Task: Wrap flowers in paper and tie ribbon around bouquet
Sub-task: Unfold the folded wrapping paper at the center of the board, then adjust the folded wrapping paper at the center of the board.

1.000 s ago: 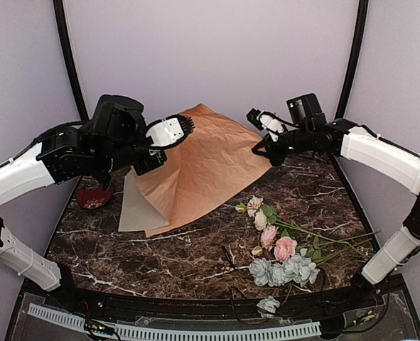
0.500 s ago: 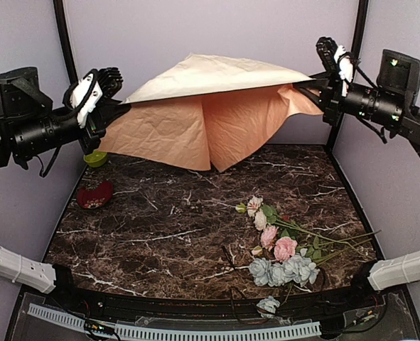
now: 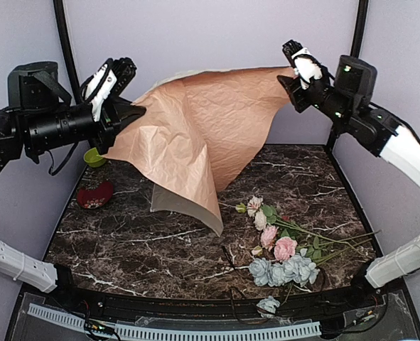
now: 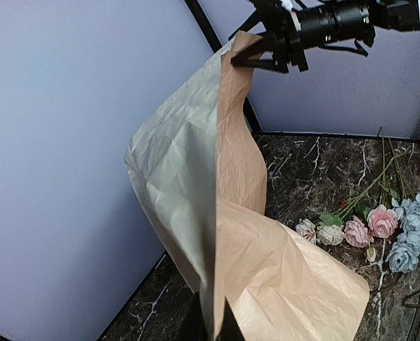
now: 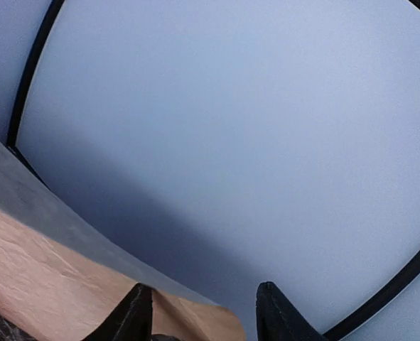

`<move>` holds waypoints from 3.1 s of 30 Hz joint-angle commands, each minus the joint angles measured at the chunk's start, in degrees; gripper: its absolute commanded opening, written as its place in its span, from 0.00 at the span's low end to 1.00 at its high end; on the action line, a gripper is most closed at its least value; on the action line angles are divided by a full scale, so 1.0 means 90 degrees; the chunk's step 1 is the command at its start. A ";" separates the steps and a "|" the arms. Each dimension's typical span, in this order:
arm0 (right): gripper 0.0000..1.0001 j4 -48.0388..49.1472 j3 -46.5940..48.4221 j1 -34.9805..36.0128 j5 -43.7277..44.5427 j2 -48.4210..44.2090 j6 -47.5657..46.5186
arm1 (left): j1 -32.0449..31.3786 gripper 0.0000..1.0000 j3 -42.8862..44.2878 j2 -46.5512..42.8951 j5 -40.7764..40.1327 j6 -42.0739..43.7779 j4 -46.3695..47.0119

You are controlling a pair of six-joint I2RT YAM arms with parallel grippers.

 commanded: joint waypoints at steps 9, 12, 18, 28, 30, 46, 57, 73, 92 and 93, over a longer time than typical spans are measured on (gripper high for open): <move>1.00 -0.0289 0.2691 -0.0392 -0.0661 0.3168 0.1140 | 0.2711 0.00 0.0499 -0.0054 0.0544 -0.2220 -0.0918; 1.00 -0.0617 0.2860 -0.0444 -0.1428 0.3506 0.1427 | 0.3478 0.00 0.0112 -0.0004 0.1047 -0.2342 -0.1183; 1.00 -0.0893 0.2178 -0.0455 -0.1627 0.3678 0.1713 | 0.5245 0.00 -0.1103 0.0055 0.2278 -0.2230 -0.1422; 1.00 -0.1736 0.2067 -0.0631 -0.3138 0.4472 0.2764 | 0.5769 0.00 -0.1472 0.0551 0.0904 -0.1818 -0.1837; 1.00 -0.1889 0.2215 -0.0643 -0.3542 0.4781 0.2962 | 0.5766 0.00 -0.1568 0.0592 0.0782 -0.1778 -0.1882; 0.79 -0.1115 0.3341 0.0269 -0.5675 0.7174 0.5085 | 0.5716 0.00 -0.1867 0.0078 0.1439 -0.1215 -0.1443; 0.91 -0.0420 0.3529 0.0233 -0.5896 0.7472 0.5302 | 0.3414 0.00 -0.0584 -0.0095 0.3466 0.0301 -0.2292; 1.00 0.3494 0.1819 -0.0556 -0.7545 0.6365 0.5862 | 0.2829 0.00 0.1299 -0.0080 0.5355 0.1217 -0.2722; 1.00 0.6122 0.2405 -0.0349 -0.7480 0.6783 0.8135 | 0.2446 0.00 0.1096 0.0534 0.4488 0.0819 -0.2590; 1.00 0.5513 0.2063 -0.0398 -0.7195 0.6415 0.7546 | 0.2448 0.00 0.0906 0.0516 0.4324 0.0637 -0.2557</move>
